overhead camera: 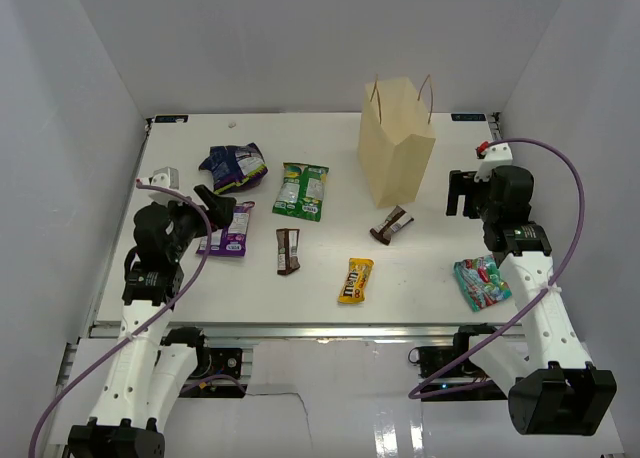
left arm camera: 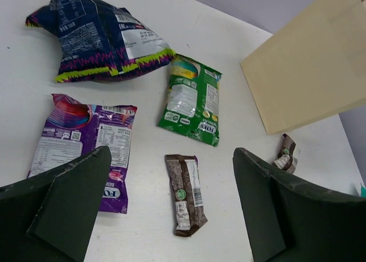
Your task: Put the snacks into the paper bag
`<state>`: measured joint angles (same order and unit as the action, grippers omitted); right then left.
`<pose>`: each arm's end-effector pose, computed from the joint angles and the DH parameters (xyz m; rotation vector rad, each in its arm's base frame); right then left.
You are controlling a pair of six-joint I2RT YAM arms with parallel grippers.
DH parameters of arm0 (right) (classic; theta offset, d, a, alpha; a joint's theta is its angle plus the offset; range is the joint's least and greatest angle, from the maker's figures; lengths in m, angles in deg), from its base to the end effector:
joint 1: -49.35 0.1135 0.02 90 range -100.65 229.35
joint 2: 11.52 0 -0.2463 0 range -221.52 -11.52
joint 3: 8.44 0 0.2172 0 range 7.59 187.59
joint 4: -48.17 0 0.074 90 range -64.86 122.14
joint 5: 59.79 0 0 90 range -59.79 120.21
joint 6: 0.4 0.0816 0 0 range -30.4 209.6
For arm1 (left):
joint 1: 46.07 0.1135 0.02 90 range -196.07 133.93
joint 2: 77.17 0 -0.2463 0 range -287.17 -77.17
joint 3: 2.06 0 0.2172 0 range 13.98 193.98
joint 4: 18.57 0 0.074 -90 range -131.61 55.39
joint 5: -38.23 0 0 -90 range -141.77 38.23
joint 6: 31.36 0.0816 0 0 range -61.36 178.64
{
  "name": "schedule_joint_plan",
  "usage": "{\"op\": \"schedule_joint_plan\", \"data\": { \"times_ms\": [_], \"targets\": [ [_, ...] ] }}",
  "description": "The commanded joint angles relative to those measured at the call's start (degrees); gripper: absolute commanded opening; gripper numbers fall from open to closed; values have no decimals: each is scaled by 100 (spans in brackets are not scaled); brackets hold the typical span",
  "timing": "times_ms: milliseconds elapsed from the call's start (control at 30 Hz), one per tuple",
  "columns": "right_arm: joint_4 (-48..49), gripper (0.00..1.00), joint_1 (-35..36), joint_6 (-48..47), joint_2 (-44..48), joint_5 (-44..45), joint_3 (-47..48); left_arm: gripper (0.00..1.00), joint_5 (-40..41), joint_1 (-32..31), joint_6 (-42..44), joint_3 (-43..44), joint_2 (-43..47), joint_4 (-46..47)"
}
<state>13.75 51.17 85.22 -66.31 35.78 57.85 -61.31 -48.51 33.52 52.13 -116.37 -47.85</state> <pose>0.2339 -0.0005 0.2976 -0.0431 1.9705 -0.1250 0.1879 -0.0215 0.2872 -0.2449 1.8280 -0.4899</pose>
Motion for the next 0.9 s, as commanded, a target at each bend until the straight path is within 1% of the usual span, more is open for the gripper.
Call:
{"op": "schedule_joint_plan", "data": {
  "times_ms": [0, 33, 67, 100, 133, 167, 200, 233, 267, 300, 367, 400, 433, 467, 533, 600, 633, 700, 767, 867],
  "targets": [
    [-217, 90, -24, -272, -23, -475, 300, 98, -347, 6, -63, -45, 97, -285],
    [-304, 90, -16, -517, -41, -947, 318, 98, -355, 6, -71, -45, 114, -355],
    [-453, 90, -24, -1364, -102, -1448, 396, 98, -356, 6, -80, -36, 140, -416],
    [-672, 90, -16, -2112, -129, -2941, 414, 98, -373, 15, -106, -27, 158, -452],
    [-1518, 90, -7, -3033, -155, -3782, 432, 98, -425, 6, -107, -36, 219, -504],
    [-2153, 90, 80, -5070, -234, -4452, 467, 98, -426, 6, -124, -62, 255, -531],
    [-2717, 90, 151, -5777, -252, -5224, 467, 98, -426, 6, -159, -97, 290, -548],
    [-3357, 90, 238, -6359, -243, -5510, 406, 98, -426, 6, -264, -158, 377, -592],
    [-3634, 90, 344, -6991, -208, -5713, 345, 98, -443, 6, -326, -202, 430, -593],
    [-3845, 90, 397, -8198, -191, -6072, 118, 98, -461, 6, -387, -290, 483, -601],
    [-3936, 90, 844, -9059, -295, -6006, -164, 98, -584, 6, -493, -352, 606, -610],
    [-3866, 90, 1081, -9593, -374, -5579, -374, 98, -619, 6, -502, -344, 624, -645],
    [-3760, 90, 1544, -9738, -497, -5323, -455, 98, -637, 6, -520, -283, 624, -767],
    [-3481, 91, 1732, -9853, -733, -4928, -525, 98, -645, 6, -528, -238, 624, -829],
    [-3111, 92, 2109, -10055, -1146, -4662, -622, 98, -689, 6, -572, -177, 633, -970],
    [-2934, 95, 2313, -10117, -1455, -4380, -588, 98, -672, 6, -642, -168, 650, -1145],
    [-2803, 97, 2496, -10100, -1743, -4240, -518, 98, -689, 6, -730, -194, 720, -1181],
    [-2644, 98, 2673, -10100, -2009, -4116, -456, 98, -724, 6, -827, -238, 808, -1269],
    [-2407, 99, 2980, -9907, -2298, -3985, -403, 98, -751, 6, -932, -325, 896, -1313],
    [-1801, 100, 3376, -9530, -2615, -3835, -438, 98, -786, 6, -1012, -396, 1011, -1384]
  ]
}}
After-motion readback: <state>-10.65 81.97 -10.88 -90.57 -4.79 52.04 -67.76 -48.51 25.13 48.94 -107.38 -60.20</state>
